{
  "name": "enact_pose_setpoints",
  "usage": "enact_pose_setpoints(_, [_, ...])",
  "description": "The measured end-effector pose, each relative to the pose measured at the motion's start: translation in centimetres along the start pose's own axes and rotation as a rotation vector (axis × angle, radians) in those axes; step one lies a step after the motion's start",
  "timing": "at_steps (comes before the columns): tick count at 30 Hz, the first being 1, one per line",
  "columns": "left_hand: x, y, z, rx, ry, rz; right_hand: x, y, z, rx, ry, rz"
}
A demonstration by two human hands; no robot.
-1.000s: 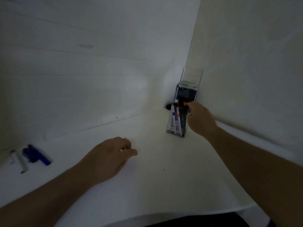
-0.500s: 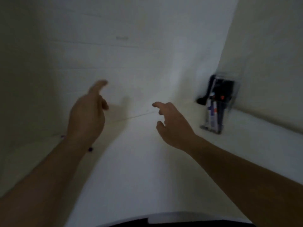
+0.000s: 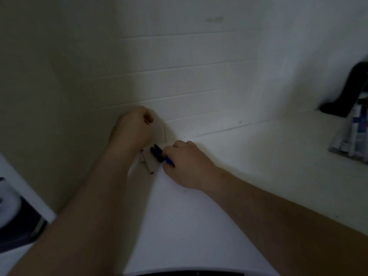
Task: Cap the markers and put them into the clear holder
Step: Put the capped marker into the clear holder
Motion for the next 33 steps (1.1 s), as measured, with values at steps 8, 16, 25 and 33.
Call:
enact_pose_setpoints(8, [0.5, 1.0, 0.8, 0.009, -0.073, 0.174, -0.5, -2.0, -1.2, -0.069, 0.171, -0.043])
enact_pose_setpoints(16, [-0.6, 1.9, 0.1, 0.319, -0.034, 0.561, -11.0, -6.8, -12.6, -0.338, 0.561, 0.135])
enact_pose_setpoints(25, [-0.9, 5.6, -2.8, 0.327, 0.169, 0.372, -13.6, -7.4, -14.9, 0.038, 0.421, -0.256])
enact_pose_setpoints(33, [-3.6, 11.5, -8.1, -0.126, 0.355, 0.286, -13.1, -7.1, -13.4, 0.080, 0.204, -0.343])
Point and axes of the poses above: each hand's wrist, its own x-axis towards the middle knuckle, its own y-axis out of the palm, z = x × y, the point moved 3 cm from there along x, towards the middle knuckle, and after that the axes turned 15 degrees about z, right-handed, at the moved point
